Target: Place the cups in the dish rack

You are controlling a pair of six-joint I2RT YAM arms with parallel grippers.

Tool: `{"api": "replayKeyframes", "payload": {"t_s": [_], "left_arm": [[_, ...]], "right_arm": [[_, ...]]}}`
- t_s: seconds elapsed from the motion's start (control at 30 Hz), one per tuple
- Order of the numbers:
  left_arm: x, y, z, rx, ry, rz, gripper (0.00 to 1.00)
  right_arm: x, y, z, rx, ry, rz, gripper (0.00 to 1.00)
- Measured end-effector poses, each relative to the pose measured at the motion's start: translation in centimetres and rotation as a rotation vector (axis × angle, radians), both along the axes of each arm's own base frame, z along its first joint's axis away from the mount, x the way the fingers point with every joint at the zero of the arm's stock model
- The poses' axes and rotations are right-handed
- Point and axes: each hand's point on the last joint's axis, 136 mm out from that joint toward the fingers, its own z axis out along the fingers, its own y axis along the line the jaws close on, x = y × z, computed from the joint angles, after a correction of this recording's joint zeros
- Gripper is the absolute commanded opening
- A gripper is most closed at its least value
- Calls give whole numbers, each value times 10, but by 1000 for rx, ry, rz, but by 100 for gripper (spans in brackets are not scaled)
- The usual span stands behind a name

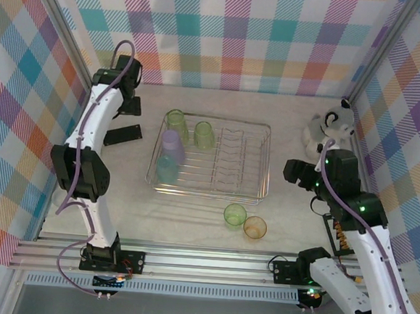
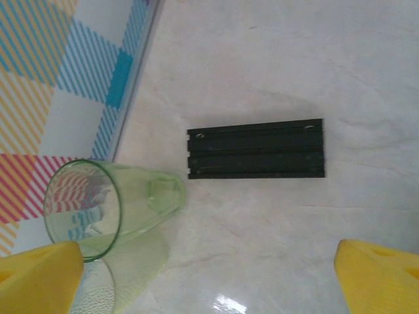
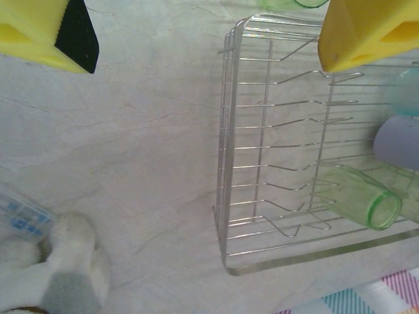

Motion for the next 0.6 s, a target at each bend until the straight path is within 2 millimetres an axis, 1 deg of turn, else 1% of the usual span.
{"api": "replayKeyframes", "payload": {"t_s": [0.17, 0.33, 0.43, 0.6], "left_arm": [[0, 19, -7, 10, 22, 32, 89], [6, 32, -33, 38, 87, 54, 86], [3, 42, -48, 55, 129, 75, 85], [0, 58, -58, 64, 138, 108, 86]], "right_arm": [[5, 8, 1, 24, 6, 28, 88], [5, 12, 0, 38, 15, 42, 88], [5, 14, 0, 44, 20, 50, 88], [7, 16, -2, 45, 35, 56, 88]]}}
